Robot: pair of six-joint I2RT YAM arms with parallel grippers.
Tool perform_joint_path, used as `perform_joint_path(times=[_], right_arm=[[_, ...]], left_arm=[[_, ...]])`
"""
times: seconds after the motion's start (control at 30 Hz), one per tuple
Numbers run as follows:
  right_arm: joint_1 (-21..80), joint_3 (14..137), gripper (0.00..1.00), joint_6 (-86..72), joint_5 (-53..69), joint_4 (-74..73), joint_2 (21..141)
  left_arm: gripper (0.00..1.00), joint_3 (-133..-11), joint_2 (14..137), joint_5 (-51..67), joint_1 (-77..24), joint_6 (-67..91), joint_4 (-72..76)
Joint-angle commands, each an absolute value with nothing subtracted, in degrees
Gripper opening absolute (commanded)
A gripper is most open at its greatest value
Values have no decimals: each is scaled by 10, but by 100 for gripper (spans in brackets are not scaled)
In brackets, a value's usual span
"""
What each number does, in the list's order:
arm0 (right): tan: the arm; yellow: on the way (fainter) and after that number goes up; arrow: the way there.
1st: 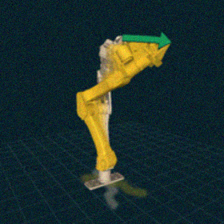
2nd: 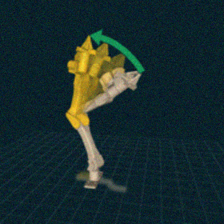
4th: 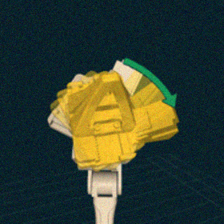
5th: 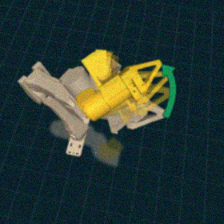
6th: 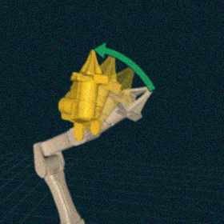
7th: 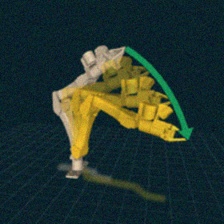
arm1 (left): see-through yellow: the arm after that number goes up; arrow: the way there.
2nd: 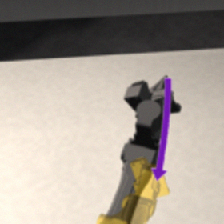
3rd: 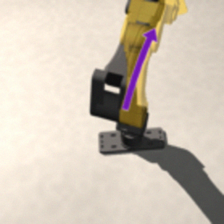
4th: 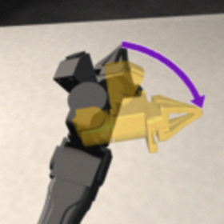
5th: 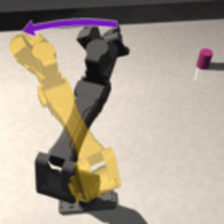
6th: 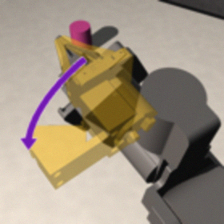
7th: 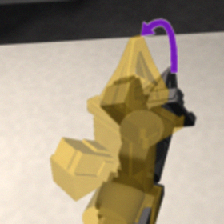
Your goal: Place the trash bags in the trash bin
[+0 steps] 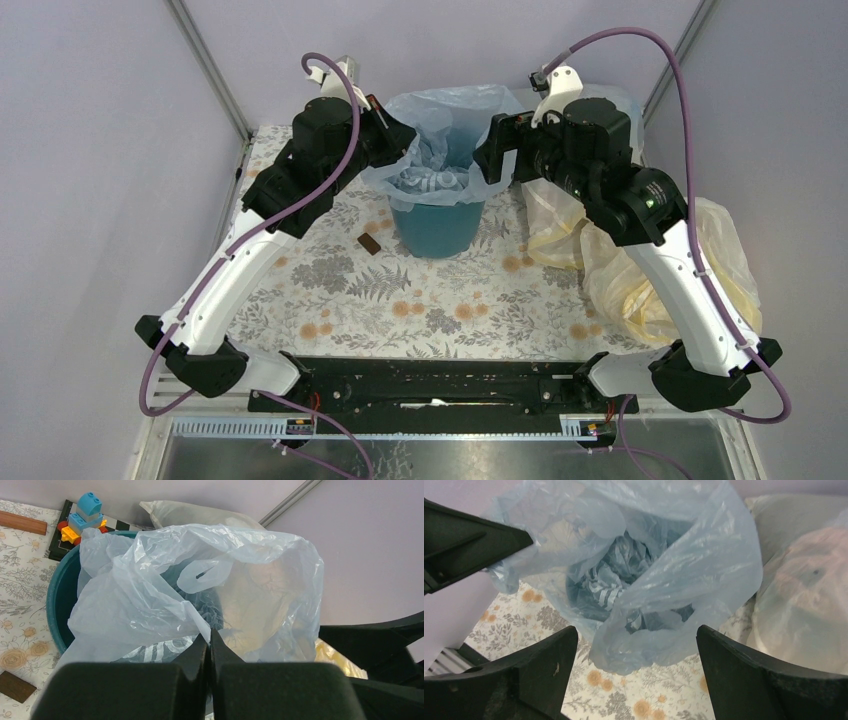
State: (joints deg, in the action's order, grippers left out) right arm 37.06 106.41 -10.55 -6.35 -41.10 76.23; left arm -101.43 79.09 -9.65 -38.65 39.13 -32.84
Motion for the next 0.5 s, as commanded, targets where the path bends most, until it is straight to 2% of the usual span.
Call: perform_joint_path(times=[0.0,0.13,0.3,0.47], right_arm=[[378,1033,95,-164,-37,-404,749],[414,989,95,-188,-64,-357,743],[419,981,86,-202,-52,-313,758],[419,977,77,-192,-98,-284,767]], left_arm=[[0,-1023,792,-98,-383,398,-298],[0,-1026,794,-97,-383,400,-297],[0,-1025,790,-98,-383,399,-298],[0,-1028,788,-108,-383,393,-306]])
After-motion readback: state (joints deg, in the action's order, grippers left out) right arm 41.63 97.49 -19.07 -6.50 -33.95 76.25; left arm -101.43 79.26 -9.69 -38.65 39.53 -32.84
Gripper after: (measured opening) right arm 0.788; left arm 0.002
